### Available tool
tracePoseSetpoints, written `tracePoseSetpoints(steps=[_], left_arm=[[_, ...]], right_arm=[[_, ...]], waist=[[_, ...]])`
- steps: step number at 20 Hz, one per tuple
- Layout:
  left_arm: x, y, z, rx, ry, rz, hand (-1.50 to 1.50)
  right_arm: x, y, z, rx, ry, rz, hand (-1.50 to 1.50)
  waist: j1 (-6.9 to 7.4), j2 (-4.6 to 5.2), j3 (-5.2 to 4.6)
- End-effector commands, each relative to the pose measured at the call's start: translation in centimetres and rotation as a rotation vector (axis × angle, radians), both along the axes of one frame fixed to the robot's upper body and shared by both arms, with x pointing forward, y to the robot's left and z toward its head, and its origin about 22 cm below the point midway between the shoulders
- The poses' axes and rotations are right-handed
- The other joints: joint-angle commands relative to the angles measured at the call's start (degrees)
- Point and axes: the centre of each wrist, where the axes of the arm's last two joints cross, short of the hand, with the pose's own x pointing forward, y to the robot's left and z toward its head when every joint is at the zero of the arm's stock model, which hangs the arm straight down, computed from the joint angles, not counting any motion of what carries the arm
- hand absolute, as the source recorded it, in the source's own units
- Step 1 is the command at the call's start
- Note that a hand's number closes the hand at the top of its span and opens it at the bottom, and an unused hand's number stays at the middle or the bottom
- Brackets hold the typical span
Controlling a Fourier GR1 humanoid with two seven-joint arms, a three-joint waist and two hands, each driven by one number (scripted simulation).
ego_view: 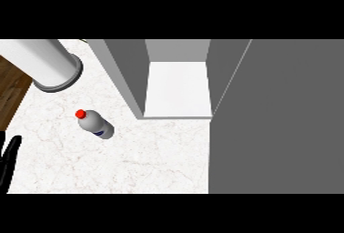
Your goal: Pick up the bottled water, place it into the cabinet and close the cabinet
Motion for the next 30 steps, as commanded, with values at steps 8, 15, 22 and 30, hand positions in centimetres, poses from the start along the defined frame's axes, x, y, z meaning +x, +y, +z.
tracePoseSetpoints(steps=[8, 15, 22, 30], left_arm=[[2.3, 1.3, -1.4, -0.008, 0.007, 0.044, -1.5], [3.0, 1.9, -4.0, -0.041, 0.085, 0.055, -1.5], [5.7, 2.9, -9.6, -0.054, 0.155, 0.082, -1.5], [8.4, 5.9, -14.3, -0.031, 0.207, 0.069, -1.5]], right_arm=[[-3.9, -0.3, 3.5, 0.008, -0.061, 0.037, -1.5], [-4.3, -0.3, 2.4, 0.02, -0.06, 0.034, -1.5], [-5.9, -0.2, 3.2, -0.001, -0.061, 0.061, -1.5], [-6.1, -0.5, 2.8, 0.005, -0.062, 0.071, -1.5]], waist=[[-1.04, 0.09, -0.01], [-0.53, 0.04, -0.01], [-1.28, 0.08, -0.07], [-0.79, 0.34, -0.11]])
